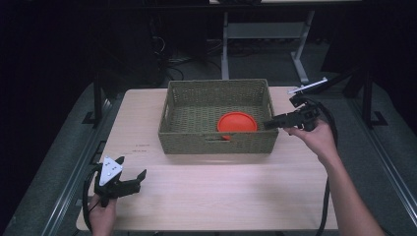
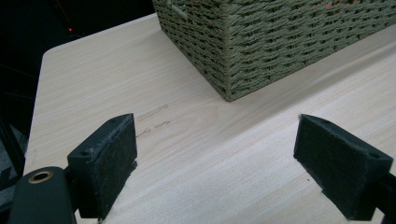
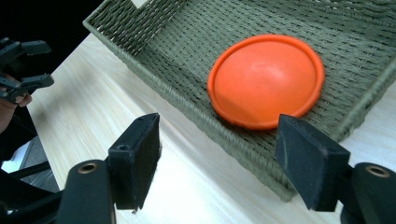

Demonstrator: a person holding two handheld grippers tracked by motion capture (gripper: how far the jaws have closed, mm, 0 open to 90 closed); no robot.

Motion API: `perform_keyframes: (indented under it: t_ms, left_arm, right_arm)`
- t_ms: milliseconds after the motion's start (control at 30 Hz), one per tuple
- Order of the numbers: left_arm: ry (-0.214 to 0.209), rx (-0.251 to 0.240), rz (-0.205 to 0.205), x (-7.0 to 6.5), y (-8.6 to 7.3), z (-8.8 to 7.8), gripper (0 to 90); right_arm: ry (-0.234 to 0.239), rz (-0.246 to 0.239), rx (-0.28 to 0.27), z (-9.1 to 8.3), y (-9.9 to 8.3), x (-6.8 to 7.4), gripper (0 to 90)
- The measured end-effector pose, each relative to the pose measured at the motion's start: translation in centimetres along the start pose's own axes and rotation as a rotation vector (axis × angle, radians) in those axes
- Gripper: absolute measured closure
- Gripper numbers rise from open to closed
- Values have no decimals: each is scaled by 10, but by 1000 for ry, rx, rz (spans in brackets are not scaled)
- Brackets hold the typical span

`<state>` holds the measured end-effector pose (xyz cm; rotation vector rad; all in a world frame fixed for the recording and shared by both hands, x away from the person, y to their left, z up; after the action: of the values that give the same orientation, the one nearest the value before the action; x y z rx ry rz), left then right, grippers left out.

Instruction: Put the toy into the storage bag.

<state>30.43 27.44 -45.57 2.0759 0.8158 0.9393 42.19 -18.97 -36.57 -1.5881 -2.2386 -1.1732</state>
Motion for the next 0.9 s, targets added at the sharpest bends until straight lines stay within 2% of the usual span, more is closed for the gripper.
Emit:
perform_keyframes:
  t_ms: [667, 900]
  left_arm:
    - [1, -1, 3, -1, 0, 0, 128]
    - [-1, -1, 4, -2, 0, 0, 128]
  right_arm:
    - [18, -29, -32, -20, -47, -4, 281]
    - [8, -6, -39, -18, -69, -16, 273]
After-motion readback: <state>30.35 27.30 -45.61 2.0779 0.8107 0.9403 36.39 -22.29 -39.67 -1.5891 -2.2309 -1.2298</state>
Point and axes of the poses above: each handheld gripper's, and its own axes: z roughly forward along the jaws, y roughly out of its top, x roughly to its left, the point moved 7 cm from there along z, roughly forward along the jaws, and after that the axes turned 14 degrees about z, right-handed, at the moved point
